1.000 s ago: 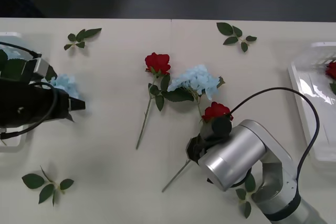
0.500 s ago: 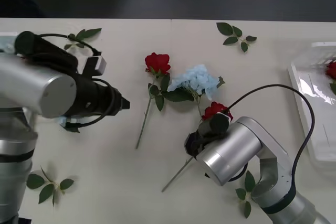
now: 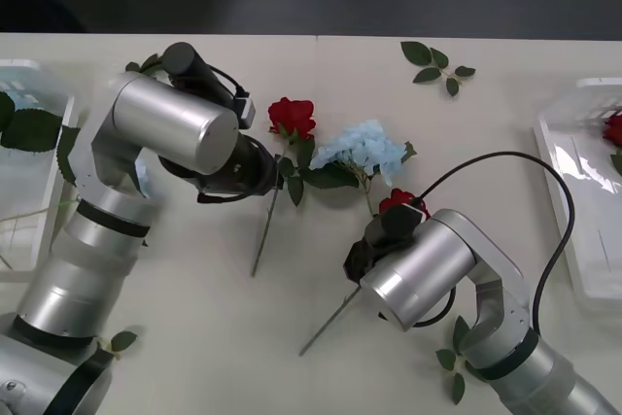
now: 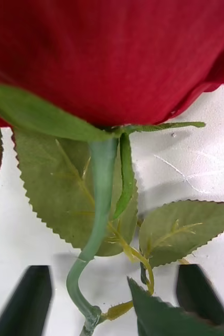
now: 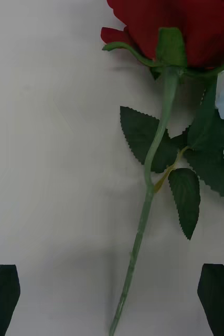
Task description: Put the red flowers into the right box and the blue flowers into the left box
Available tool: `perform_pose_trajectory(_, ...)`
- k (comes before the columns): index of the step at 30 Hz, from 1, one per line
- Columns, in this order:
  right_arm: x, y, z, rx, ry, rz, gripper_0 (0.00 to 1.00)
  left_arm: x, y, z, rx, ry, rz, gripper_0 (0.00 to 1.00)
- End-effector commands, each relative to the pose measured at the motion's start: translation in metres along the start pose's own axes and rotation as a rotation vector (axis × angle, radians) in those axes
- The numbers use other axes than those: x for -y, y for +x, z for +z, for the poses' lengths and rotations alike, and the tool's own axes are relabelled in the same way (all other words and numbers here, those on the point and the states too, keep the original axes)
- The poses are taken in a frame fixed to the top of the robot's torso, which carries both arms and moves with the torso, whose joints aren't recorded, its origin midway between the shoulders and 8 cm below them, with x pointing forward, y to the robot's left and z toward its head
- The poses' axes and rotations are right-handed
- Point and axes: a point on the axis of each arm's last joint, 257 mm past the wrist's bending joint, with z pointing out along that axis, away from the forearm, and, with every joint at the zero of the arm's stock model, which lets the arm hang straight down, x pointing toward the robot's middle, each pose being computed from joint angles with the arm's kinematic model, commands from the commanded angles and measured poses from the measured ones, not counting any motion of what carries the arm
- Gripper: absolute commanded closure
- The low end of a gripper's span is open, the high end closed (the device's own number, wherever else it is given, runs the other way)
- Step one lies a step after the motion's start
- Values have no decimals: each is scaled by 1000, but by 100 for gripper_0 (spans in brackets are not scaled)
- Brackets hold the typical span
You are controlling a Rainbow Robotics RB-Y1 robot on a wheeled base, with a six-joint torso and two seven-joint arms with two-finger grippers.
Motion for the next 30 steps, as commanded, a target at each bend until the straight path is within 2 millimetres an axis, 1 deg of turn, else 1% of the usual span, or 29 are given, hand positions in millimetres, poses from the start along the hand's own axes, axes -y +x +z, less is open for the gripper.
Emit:
perform_pose_trajectory(1,-17,3,-8,-8,-39,46,90,19,-21,8,48,-4,-10,0)
perform_pose_trajectory(3,-16,1,-8,-7,-39,46,98,21,-21,16,46,-16,7,0)
perform_pose_trajectory(4,-16,2,-8,-9,-39,46,100,24,-23,19,52,-18,21,0)
perform_pose_trajectory(6,-15,2,-7,-9,-38,45,100,25,-23,26,58,-28,36,0)
perform_pose_trajectory(10,-14,3,-7,-11,-35,43,100,27,-26,32,78,-33,51,0)
perform_pose_trajectory(16,-9,-7,-10,11,-34,29,100,24,-29,38,95,-55,56,0)
perform_pose_trajectory(20,1,-24,-23,45,-44,8,100,20,-29,51,105,-74,58,0)
perform_pose_trajectory(22,6,-32,-32,51,-52,0,100,20,-30,52,109,-75,61,0)
perform_pose_trajectory(26,22,-55,-57,71,-80,-36,100,19,-28,54,104,-78,62,0)
perform_pose_trajectory(27,24,-60,-63,77,-88,-45,100,19,-28,53,106,-78,62,4)
perform_pose_trajectory(28,30,-66,-70,82,-95,-54,100,18,-27,54,104,-80,61,14)
perform_pose_trajectory(29,33,-71,-75,83,-101,-63,100,18,-25,55,100,-79,63,29)
perform_pose_trajectory(30,37,-77,-82,86,-106,-71,100,18,-24,56,99,-78,61,55)
